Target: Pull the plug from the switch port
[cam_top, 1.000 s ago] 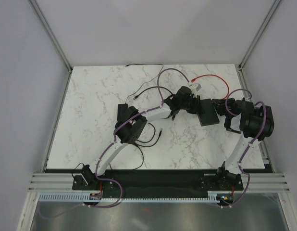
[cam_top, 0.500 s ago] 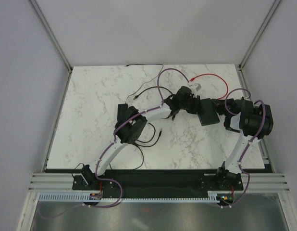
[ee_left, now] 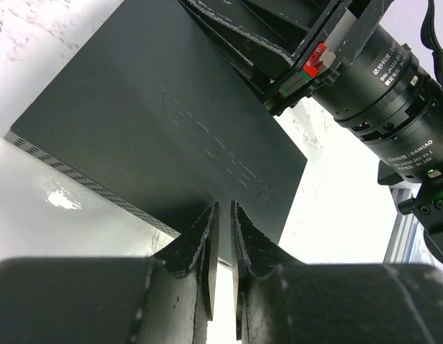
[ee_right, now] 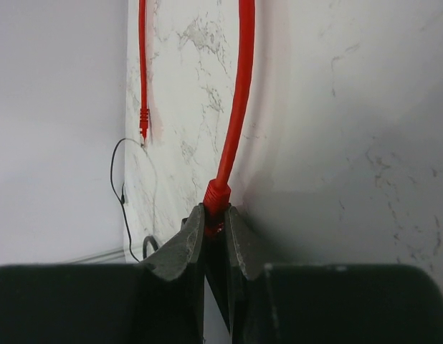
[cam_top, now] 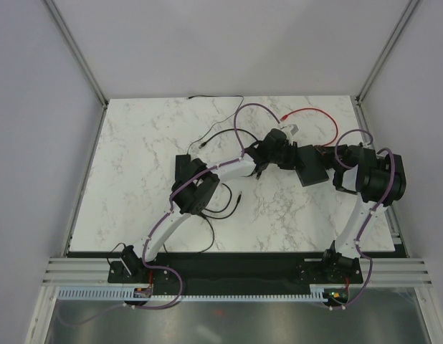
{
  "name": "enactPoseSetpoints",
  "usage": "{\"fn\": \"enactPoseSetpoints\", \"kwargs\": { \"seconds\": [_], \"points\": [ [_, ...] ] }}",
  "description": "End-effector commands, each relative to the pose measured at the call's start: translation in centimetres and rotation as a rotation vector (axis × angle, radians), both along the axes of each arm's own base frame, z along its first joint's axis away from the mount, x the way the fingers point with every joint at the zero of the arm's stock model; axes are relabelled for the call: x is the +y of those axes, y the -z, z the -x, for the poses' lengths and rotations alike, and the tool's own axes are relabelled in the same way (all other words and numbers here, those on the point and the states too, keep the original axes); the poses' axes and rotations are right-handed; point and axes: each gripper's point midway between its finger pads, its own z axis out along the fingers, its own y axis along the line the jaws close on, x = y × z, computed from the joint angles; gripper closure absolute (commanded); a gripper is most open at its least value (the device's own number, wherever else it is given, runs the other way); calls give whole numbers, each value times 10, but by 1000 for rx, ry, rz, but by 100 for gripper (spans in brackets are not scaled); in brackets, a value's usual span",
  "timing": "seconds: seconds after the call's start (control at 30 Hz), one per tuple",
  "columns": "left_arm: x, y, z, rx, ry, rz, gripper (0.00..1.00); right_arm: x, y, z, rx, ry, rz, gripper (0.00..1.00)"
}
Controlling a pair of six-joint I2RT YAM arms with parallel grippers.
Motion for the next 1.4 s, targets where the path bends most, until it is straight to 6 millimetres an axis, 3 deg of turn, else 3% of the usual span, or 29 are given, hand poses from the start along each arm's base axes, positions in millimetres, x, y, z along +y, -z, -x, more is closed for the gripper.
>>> {"fn": "enactPoseSetpoints", "kwargs": {
  "seconds": [0.0, 0.13, 0.23, 0.37, 0.5, 0.73, 0.8, 0.9, 0.93, 1.0, 1.03, 1.1, 1.17, 1.2, 1.23, 1.27, 1.3, 1.37],
  "points": [
    [12, 33, 7, 75, -34, -110, 81, -18, -1, -1, -4, 102, 42, 100],
    [12, 38, 9, 81, -35, -117, 81, -15, -1, -3, -59, 120, -42, 100],
    [13, 40, 7, 80, -39, -122, 81, -17, 12, 1, -45, 154, -88, 100],
    [12, 39, 7, 77, -41, -119, 82, -16, 3, -5, -89, 136, -102, 100],
    [13, 38, 6, 68, -40, -121, 82, -29, -9, -5, -54, 131, 65, 100],
    [14, 29, 6, 41, -34, -122, 82, -55, -78, 6, -76, 159, 282, 100],
    [16, 29, 5, 37, -36, -125, 82, -55, -92, 11, -107, 142, 278, 100],
    [15, 21, 5, 22, -31, -117, 82, -48, -134, 14, -182, 115, 311, 100],
    [16, 19, 3, 16, -37, -118, 82, -46, -138, 17, -177, 103, 320, 100],
    [18, 9, 3, -4, -41, -112, 81, -37, -169, 19, -236, 66, 334, 100],
    [19, 4, 1, -18, -44, -101, 80, -31, -174, 22, -233, 46, 332, 100],
    [24, -17, 3, -60, -51, -61, 79, -18, -208, 26, -293, -9, 369, 100],
    [33, -33, 1, -109, -78, -44, 78, -6, -226, 33, -305, -44, 385, 100],
    [45, -46, 4, -134, -96, -39, 78, 6, -244, 39, -344, -68, 399, 100],
    [50, -58, -4, -202, -141, -26, 77, 13, -250, 43, -339, -85, 403, 100],
    [65, -44, 0, -209, -160, -61, 77, 18, -258, 47, -353, -95, 410, 100],
    [74, -78, -10, -292, -229, -19, 75, 31, -271, 54, -381, -124, 410, 100],
    [94, -85, -17, -365, -283, -48, 74, 46, -287, 60, -421, -165, 401, 100]
  ]
}}
